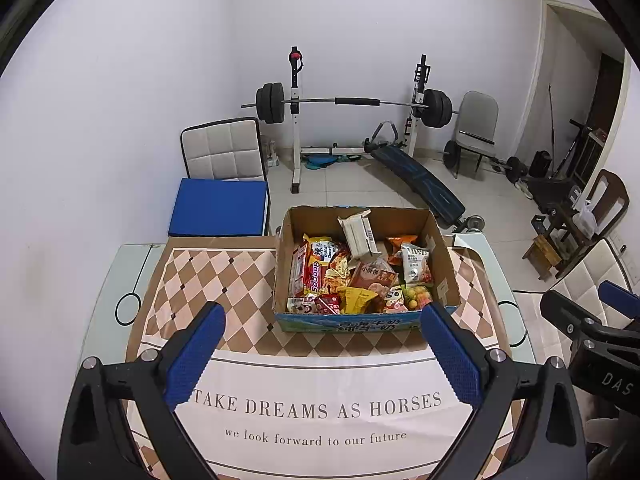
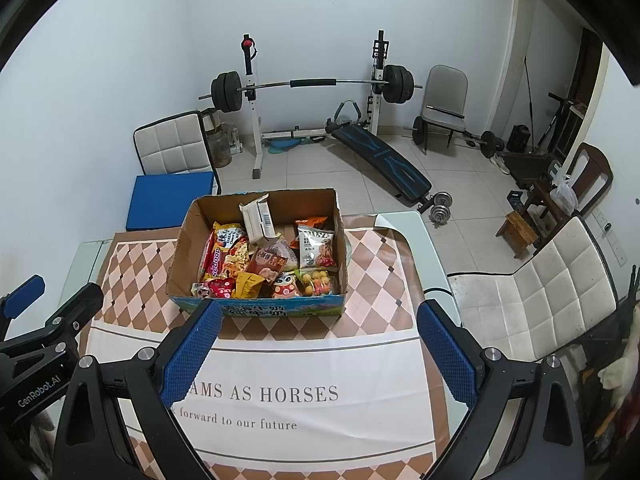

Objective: Organize snacks

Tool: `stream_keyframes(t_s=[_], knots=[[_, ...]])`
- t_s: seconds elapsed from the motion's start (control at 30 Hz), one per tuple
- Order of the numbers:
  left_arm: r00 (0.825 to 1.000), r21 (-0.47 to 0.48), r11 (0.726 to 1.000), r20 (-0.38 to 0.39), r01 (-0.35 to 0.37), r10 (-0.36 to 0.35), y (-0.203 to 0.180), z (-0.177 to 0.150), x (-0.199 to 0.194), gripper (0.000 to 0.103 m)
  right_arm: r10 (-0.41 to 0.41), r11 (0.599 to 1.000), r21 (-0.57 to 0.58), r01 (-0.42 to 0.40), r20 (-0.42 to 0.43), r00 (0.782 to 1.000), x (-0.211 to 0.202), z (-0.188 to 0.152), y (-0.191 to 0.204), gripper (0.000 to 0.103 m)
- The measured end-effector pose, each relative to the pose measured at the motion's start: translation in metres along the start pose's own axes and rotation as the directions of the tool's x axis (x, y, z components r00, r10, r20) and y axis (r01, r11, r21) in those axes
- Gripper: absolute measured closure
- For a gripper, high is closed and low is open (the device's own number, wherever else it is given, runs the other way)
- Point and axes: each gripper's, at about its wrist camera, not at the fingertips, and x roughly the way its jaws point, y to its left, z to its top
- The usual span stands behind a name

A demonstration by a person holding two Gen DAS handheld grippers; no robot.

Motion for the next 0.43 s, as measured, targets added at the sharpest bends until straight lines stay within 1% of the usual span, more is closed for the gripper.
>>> stream_keyframes(t_s=[0.43], knots=[[1.0, 0.0, 1.0, -0.006, 0.004, -0.004, 0.0, 0.0065, -0.0005, 0.003, 0.007, 1.0, -0.001, -0.007, -0.006, 1.0, -0.0009, 0.0057, 0.0044, 0.003]])
